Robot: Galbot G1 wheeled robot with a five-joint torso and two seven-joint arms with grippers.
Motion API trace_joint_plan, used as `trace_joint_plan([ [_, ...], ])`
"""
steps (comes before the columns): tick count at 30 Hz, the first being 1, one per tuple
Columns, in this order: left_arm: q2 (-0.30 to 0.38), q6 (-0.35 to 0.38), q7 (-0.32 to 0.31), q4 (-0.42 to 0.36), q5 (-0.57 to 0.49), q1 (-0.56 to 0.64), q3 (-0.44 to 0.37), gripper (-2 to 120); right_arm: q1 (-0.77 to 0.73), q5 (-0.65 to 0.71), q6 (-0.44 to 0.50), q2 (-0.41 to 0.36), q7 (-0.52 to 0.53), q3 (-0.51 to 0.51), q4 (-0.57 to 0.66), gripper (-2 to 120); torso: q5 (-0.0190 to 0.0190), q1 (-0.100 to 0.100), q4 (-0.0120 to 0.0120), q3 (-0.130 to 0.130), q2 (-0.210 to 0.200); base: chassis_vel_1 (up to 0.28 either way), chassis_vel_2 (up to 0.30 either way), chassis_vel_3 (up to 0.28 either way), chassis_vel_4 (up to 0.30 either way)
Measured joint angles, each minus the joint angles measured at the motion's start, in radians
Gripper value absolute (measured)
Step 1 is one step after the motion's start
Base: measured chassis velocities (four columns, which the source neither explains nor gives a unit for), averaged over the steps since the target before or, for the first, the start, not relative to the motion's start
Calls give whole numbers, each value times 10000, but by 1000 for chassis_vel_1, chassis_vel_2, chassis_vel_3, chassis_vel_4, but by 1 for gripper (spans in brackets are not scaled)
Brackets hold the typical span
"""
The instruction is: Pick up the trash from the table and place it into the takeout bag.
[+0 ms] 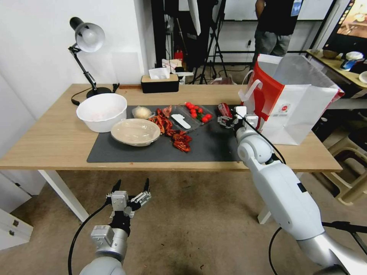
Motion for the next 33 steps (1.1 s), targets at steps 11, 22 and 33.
trace_joint_plan([
  [11, 25, 6, 16, 141, -21, -120, -5, 100, 471, 513, -829, 140, 89, -80, -607, 100, 0, 0, 0, 0, 0, 0, 0, 0, 0],
  [22, 68, -4, 17, 145, -70, -154, -64, 100, 946, 858, -1217, 208, 54, -169, -1140, 100, 0, 0, 0, 0, 0, 0, 0, 0, 0],
  [33, 112, -62, 14, 118, -79, -136, -67, 100, 1307, 1164, -1376, 165, -35, -251, -1515, 100, 0, -1, 0, 0, 0, 0, 0, 0, 0],
])
